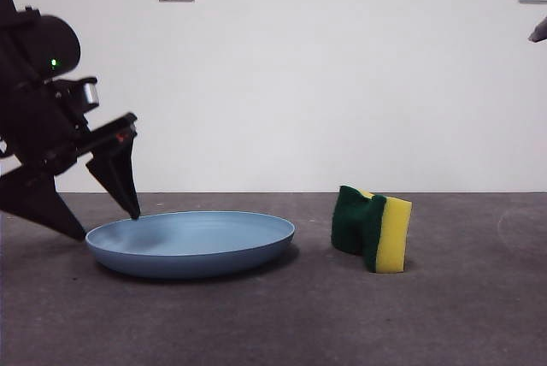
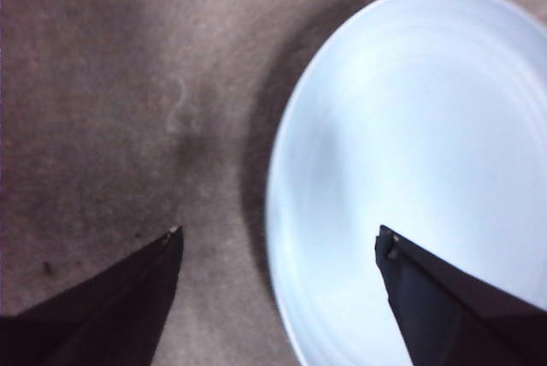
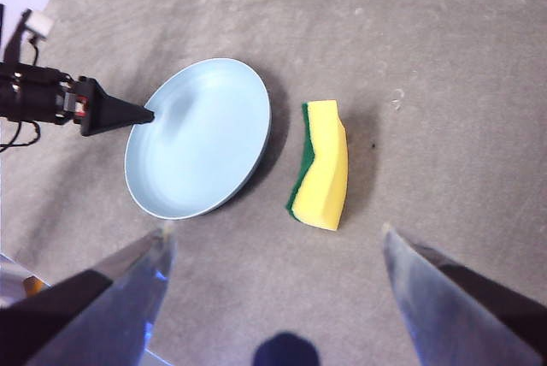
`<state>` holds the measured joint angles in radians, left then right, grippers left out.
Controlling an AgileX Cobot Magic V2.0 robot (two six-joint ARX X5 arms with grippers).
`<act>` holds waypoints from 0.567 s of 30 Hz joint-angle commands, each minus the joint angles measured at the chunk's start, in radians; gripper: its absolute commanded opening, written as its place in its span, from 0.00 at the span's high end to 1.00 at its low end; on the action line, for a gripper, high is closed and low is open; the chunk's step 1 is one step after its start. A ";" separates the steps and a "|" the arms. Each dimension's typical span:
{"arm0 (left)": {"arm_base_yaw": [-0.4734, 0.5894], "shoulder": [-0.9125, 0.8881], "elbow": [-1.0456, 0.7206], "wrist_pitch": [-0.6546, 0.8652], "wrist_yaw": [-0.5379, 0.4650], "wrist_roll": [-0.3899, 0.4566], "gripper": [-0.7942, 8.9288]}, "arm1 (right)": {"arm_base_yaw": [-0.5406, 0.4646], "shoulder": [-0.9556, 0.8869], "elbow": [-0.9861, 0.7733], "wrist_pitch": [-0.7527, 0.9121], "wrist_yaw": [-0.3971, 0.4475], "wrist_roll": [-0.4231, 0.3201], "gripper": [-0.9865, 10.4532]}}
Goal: Pick up the plate,pick up the cloth,clean the plate with the cloth
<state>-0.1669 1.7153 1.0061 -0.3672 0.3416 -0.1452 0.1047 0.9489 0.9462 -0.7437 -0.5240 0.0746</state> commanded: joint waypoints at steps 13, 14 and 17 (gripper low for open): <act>-0.024 0.058 -0.001 0.031 -0.026 0.021 0.93 | 0.011 0.004 0.003 0.010 -0.002 0.006 0.56; -0.024 0.054 0.000 0.032 -0.026 0.026 0.93 | 0.024 0.009 0.003 0.016 -0.003 0.005 0.56; -0.024 0.029 0.004 0.021 -0.026 0.039 0.93 | 0.081 0.036 0.003 0.045 -0.002 0.005 0.56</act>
<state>-0.1875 1.7557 1.0138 -0.3435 0.3138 -0.1303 0.1677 0.9722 0.9466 -0.7078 -0.5236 0.0750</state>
